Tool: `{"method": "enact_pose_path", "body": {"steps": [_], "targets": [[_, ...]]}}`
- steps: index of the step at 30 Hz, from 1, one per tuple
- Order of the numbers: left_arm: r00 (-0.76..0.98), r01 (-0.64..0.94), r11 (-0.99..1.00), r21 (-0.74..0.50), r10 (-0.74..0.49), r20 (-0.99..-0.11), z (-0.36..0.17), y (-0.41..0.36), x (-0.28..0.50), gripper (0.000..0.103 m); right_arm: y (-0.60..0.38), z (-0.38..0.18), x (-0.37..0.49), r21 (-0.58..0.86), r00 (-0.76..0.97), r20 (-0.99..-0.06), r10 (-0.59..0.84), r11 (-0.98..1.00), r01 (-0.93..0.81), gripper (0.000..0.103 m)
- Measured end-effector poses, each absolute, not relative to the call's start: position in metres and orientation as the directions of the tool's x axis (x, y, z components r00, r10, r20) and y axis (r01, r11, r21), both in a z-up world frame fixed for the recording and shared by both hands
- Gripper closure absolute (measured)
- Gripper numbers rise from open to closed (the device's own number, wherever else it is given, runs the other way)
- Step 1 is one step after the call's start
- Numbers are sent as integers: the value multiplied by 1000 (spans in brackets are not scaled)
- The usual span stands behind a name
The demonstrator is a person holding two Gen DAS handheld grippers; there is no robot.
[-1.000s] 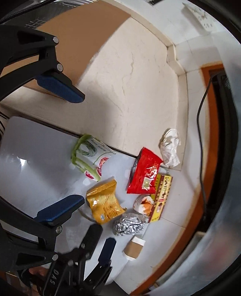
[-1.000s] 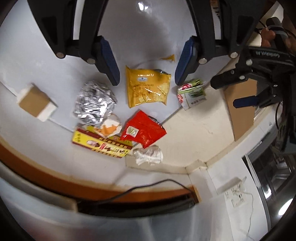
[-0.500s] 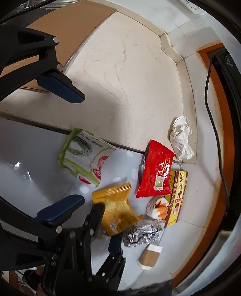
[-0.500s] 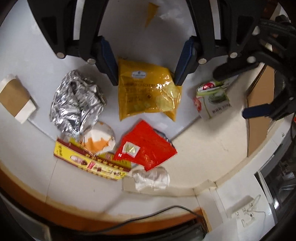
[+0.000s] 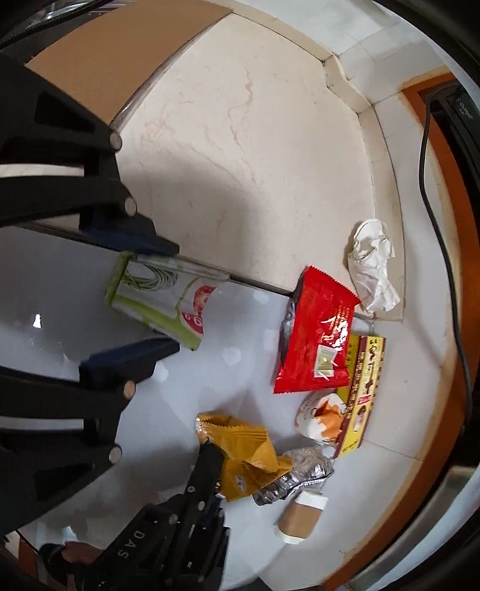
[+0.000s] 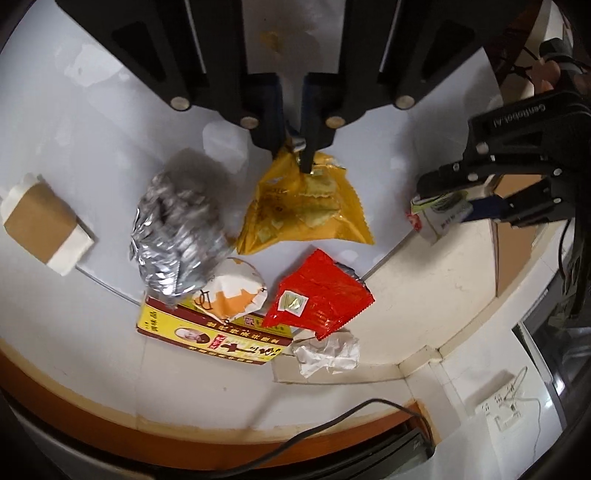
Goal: Collect trash
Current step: 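Grasp the green-white packet with the left tool while the right tool grasps the yellow chip bag, then lower the packet and chip bag over the bin and open both tools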
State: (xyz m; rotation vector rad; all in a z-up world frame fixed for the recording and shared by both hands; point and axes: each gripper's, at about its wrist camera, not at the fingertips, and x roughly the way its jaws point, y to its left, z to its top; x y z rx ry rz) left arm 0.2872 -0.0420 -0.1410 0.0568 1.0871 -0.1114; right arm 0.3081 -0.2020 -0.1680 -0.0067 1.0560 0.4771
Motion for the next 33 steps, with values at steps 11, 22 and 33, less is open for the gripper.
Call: {"method": "enact_pose_path", "body": {"steps": [11, 22, 33], "targets": [[508, 50, 987, -153, -157, -847, -119, -27, 260, 94, -217, -145, 281, 326, 441, -767, 467, 875, -360, 101], [579, 32, 954, -297, -259, -773, -81, -12, 184, 94, -221, -101, 221, 402, 441, -703, 558, 823, -401, 101], [626, -11, 959, -282, -214, -750, -59, 7, 82, 94, -198, -81, 137, 367, 397, -709, 583, 785, -499, 101]]}}
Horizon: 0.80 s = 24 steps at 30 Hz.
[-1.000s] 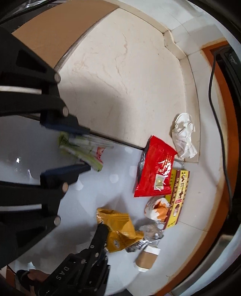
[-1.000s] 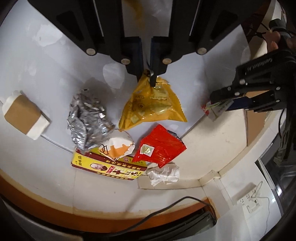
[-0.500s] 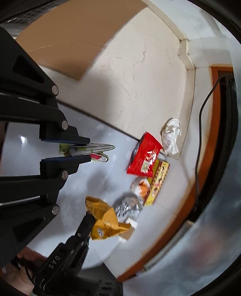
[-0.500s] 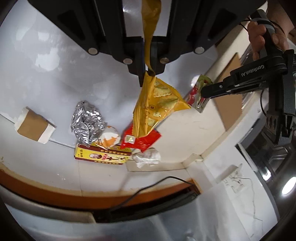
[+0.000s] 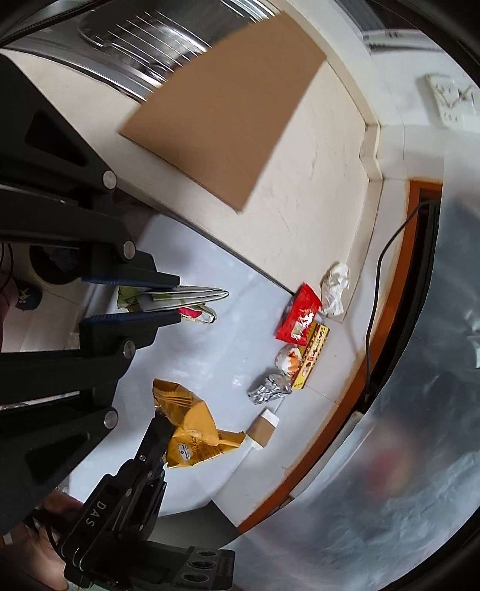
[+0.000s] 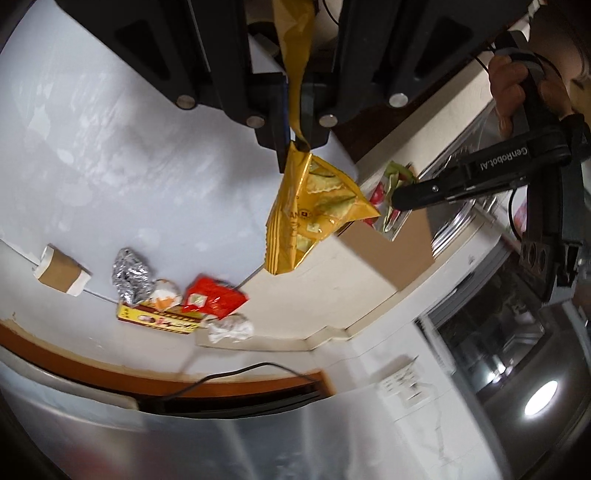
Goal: Collect trash
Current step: 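Lower the packet and chip bag over the bin and open both tools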
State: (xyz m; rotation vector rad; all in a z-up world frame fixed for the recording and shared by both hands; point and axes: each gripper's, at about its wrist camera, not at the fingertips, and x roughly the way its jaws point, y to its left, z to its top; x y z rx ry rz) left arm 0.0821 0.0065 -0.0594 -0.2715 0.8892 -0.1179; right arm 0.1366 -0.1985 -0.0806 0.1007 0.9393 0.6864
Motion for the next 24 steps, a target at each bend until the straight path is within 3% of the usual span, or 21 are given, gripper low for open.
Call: {"method": "enact_pose_path", "body": {"steps": [11, 24], "targets": [[630, -53, 982, -179, -106, -770, -85, 29, 4, 94, -162, -107, 73, 286, 269, -823, 501, 774, -565, 101], [548, -100, 975, -200, -113, -829, -161, 37, -34, 94, -126, -170, 42, 194, 192, -902, 388, 759, -622, 101]]}}
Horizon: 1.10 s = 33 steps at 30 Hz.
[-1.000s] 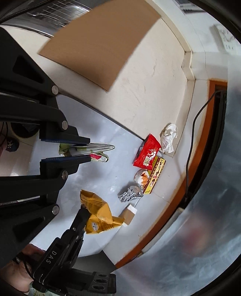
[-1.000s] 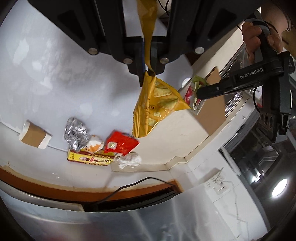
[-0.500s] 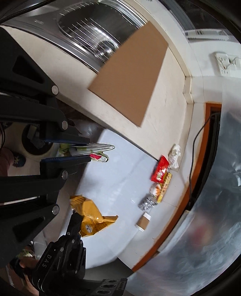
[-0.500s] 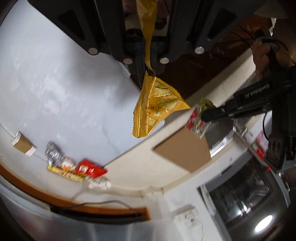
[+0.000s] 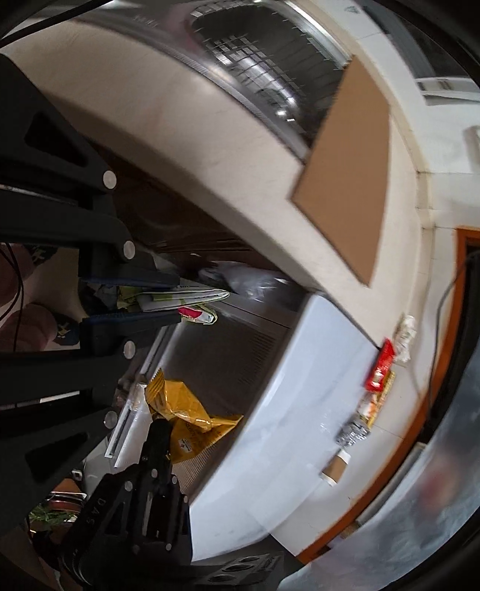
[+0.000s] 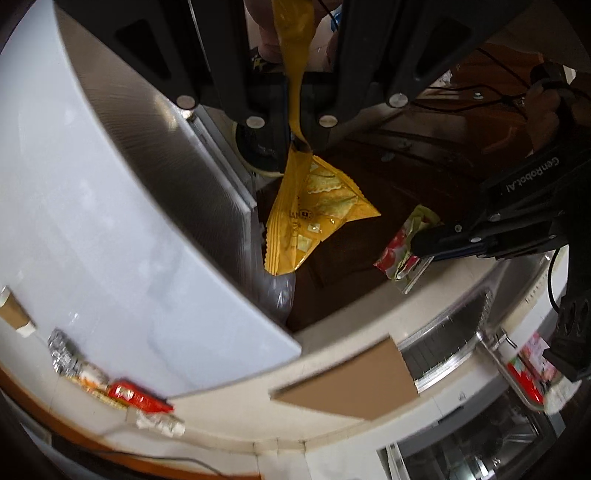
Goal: Collect trash
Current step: 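Lower the packet and chip bag over the bin and open both tools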
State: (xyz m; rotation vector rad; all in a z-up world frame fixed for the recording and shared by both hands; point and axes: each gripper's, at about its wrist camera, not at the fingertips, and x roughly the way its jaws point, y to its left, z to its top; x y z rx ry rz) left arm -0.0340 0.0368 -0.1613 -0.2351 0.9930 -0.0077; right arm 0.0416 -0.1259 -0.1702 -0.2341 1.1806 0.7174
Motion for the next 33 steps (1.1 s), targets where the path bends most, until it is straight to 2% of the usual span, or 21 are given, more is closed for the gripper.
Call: {"method": "enact_pose_path", "body": {"steps": [10, 24, 27, 29, 33], "targets": [[425, -165, 953, -254, -164, -890, -272, 31, -43, 94, -114, -278, 29, 190, 109, -948, 300, 805, -562, 101], [231, -186, 959, -215, -170, -958, -466, 22, -1, 92, -117, -467, 34, 171, 33, -977, 212, 864, -474, 101], [215, -191, 955, -227, -185, -959, -496, 21, 11, 88, -120, -511, 34, 168, 16, -980, 198, 869, -466, 99], [211, -189, 953, -237, -196, -958, -514, 17, 18, 80, -119, -533, 37, 163, 8, -982, 188, 869, -467, 96], [196, -174, 956, -238, -204, -959, -542, 13, 25, 73, -121, -565, 37, 180, -17, -981, 194, 868, -463, 94]]}}
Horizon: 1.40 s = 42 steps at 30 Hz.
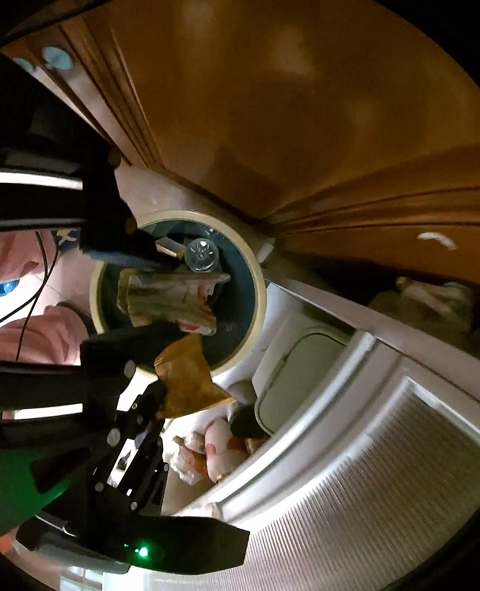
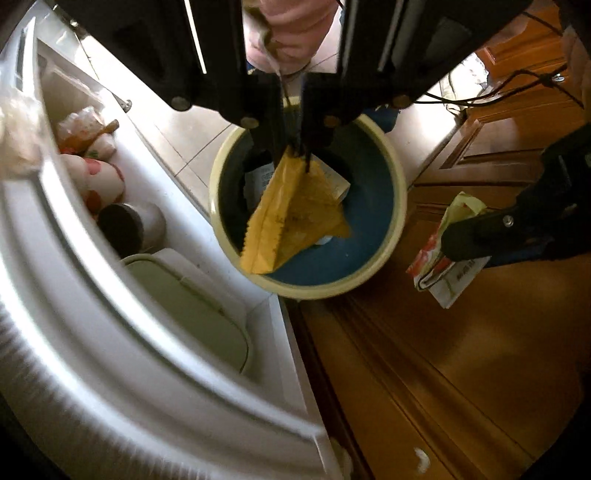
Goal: Collect trash
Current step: 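Lower the packet and chip bag over the bin and open both tools, then raise both tools back toward the remaining trash on the countertop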
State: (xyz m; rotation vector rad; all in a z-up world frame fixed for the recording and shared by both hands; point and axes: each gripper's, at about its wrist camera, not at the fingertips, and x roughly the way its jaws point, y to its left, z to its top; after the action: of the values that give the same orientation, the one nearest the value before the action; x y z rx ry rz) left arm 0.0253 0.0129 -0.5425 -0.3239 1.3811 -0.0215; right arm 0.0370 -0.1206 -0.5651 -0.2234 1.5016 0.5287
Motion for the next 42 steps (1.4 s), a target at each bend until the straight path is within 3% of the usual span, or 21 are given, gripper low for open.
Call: {"method": "enact_pose_path", "body": {"steps": [4, 8, 13, 16, 26, 42], "targets": [[183, -172, 955, -242, -211, -960, -557, 13, 30, 60, -116, -586, 38, 197, -34, -978, 204, 869, -454, 80], [160, -192, 950, -246, -217, -963, -568, 16, 29, 41, -117, -598, 37, 204, -44, -978, 205, 878, -434, 79], [157, -200, 951, -236, -207, -966, -567, 18, 29, 30, -120, -599, 37, 213, -40, -975, 217, 883, -417, 75], [161, -188, 958, -219, -190, -969, -564, 17, 28, 30, -122, -593, 36, 209, -25, -975, 219, 884, -419, 65], [196, -134, 971, -197, -169, -966, -521, 13, 18, 29, -135, -548, 40, 178, 44, -977, 207, 918, -353, 65], [333, 14, 983, -184, -178, -926, -317, -4, -11, 26, -159, -358, 12, 188, 150, -960, 238, 939, -287, 65]]}}
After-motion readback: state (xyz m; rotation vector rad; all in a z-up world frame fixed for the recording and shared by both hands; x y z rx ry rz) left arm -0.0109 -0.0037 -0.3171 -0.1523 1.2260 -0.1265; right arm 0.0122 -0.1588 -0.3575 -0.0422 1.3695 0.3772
